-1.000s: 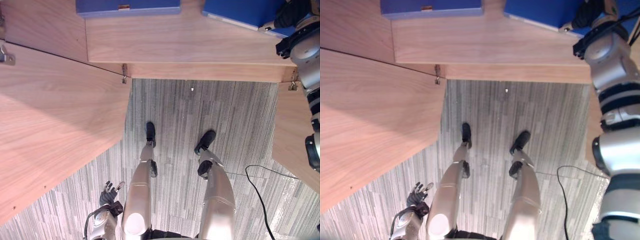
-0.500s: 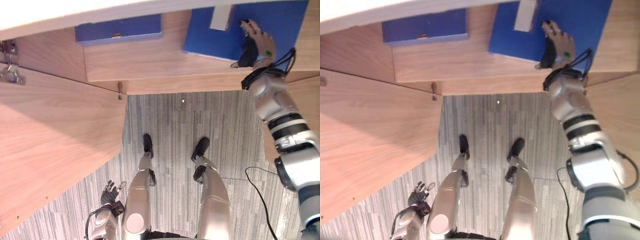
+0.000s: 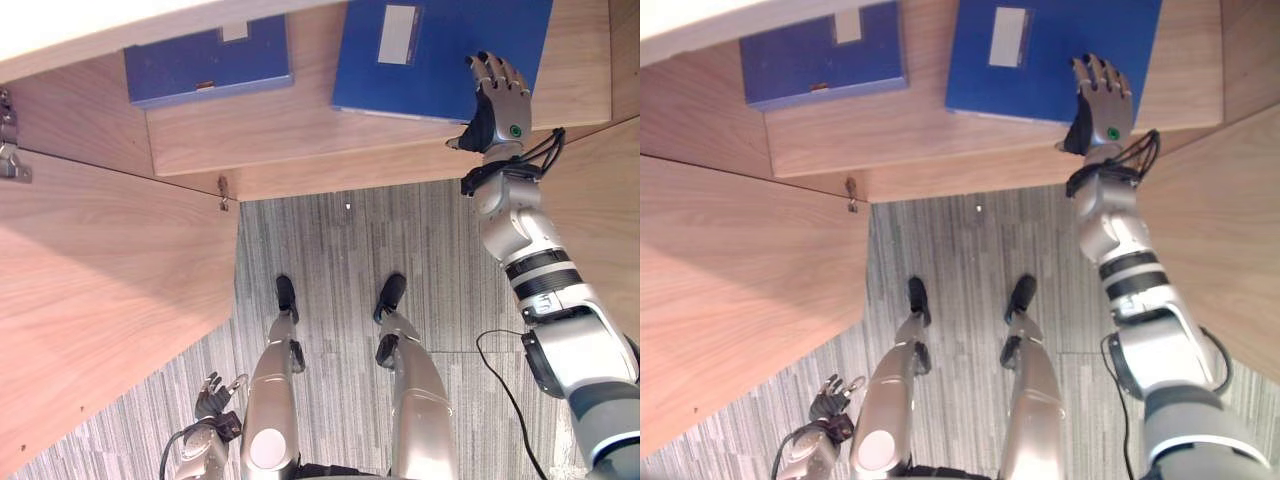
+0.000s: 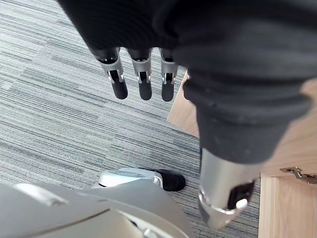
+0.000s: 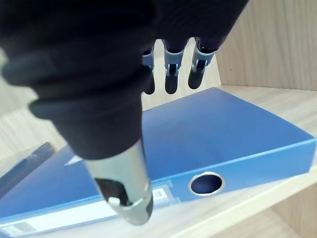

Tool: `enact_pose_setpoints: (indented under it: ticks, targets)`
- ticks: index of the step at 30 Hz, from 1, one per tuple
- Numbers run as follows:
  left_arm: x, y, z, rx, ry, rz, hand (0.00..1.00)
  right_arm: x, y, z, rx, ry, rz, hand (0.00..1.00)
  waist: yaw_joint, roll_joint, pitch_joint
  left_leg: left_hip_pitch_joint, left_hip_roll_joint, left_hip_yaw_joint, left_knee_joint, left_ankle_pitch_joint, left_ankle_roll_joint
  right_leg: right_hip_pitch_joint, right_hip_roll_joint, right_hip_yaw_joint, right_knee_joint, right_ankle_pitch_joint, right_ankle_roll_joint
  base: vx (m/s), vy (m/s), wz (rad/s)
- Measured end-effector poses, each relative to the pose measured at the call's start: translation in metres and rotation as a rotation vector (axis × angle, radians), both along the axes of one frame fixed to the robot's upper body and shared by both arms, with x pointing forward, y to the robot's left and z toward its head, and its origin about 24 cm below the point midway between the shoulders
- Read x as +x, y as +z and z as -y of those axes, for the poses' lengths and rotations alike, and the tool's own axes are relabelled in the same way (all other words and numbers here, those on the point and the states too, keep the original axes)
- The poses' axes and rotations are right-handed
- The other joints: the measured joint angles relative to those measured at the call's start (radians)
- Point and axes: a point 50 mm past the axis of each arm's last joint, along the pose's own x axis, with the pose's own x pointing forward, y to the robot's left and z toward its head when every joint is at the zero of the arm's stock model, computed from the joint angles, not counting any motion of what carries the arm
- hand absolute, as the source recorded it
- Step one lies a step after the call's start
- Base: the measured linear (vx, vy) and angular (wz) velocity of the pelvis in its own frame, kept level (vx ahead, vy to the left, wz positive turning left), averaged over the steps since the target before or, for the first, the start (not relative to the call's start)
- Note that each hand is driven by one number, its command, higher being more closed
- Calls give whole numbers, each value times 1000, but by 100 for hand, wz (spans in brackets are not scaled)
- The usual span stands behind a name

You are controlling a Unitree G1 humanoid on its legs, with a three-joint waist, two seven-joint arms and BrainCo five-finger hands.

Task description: Walk over to the cabinet, pick up the folder, carry it to the office cabinet, place the folder inside the office cabinet, then close the office cabinet door

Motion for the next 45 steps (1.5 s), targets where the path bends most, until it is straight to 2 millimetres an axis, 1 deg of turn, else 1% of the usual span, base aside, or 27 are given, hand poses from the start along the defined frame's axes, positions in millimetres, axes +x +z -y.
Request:
enact_pose_setpoints:
  ticks: [2,5,7,9,10,13,14,18,24,29,34,37,39,43,45]
  targets:
    - [0,0,0,2,-4,-3,0,-1,-3,0,-1,3,2,0,1,-1,-1,0,-1,0,0,0,0,1,0,0,-4,2,0,60,14,1]
    - [-4,-3,-1,10,-18,-27,0,-5,-18,-2,-12,20,-20,0,1,-4,-2,0,-2,-1,-1,0,0,3,0,0,-6,3,0,56,10,1]
    - [-8,-6,-2,13,-25,-50,0,-6,-32,-2,-54,20,-52,0,0,-4,-2,0,-3,-3,0,-1,0,5,0,0,-8,3,0,55,6,1]
    - [-10,-7,-2,17,-34,-63,0,-7,-41,-1,-63,24,-77,0,0,-5,-2,0,-3,-4,0,-1,1,8,1,-1,-12,4,1,46,2,0]
    - [-12,-9,-2,21,-43,-76,0,-8,-49,-1,-91,23,-100,0,-2,-5,-1,0,-1,-4,0,-2,1,15,5,-1,-27,9,5,53,2,-2]
    - [-14,-11,-3,26,-49,-91,0,-9,-62,-4,-144,35,-139,0,-7,-8,-2,-1,0,-4,-1,-3,3,21,8,-1,-45,17,8,43,8,-3]
    - [-15,-11,-3,29,-55,-95,0,-10,-75,-1,-182,23,-179,0,-8,-11,-3,-3,0,-4,-1,-3,3,23,10,-1,-58,22,12,51,13,-2]
    - [-17,-12,-7,43,-67,-111,0,-14,-95,2,-288,5,-249,0,-12,-21,-6,-10,-1,-4,-2,-2,3,24,13,0,-77,35,9,47,13,-1]
    - [-19,-13,-8,59,-94,-129,0,-17,-103,9,-404,-22,-271,0,-18,-22,-6,-14,-2,-6,2,-5,5,40,17,-2,-113,59,6,54,25,0]
    - [-19,-13,-9,68,-114,-132,0,-18,-107,12,-414,-30,-287,0,-17,-22,-6,-16,-4,-8,4,-6,7,49,19,-2,-137,66,14,51,32,0]
    - [-19,-12,-10,75,-127,-133,0,-16,-111,22,-411,-71,-322,0,-11,-22,-6,-18,-7,-8,3,-7,8,50,17,-2,-145,70,14,56,31,1]
    - [-19,-12,-10,75,-126,-133,0,-14,-102,25,-402,-88,-304,0,-11,-22,-6,-23,-7,-8,2,-7,8,45,16,-1,-145,71,14,63,32,0]
    - [-19,-12,-10,75,-125,-132,0,-10,-93,27,-373,-101,-287,0,-10,-22,-6,-32,-8,-8,3,-7,8,34,16,0,-144,76,8,74,39,-2]
    - [-19,-13,-6,62,-117,-126,0,-7,-80,36,-359,-140,-267,0,4,-22,-5,-35,-9,-5,2,-7,8,26,17,6,-142,80,6,64,34,-3]
    - [-19,-13,-6,62,-114,-125,0,-6,-74,37,-332,-145,-254,0,4,-22,-5,-35,-9,-5,3,-7,8,26,16,7,-142,80,5,63,37,0]
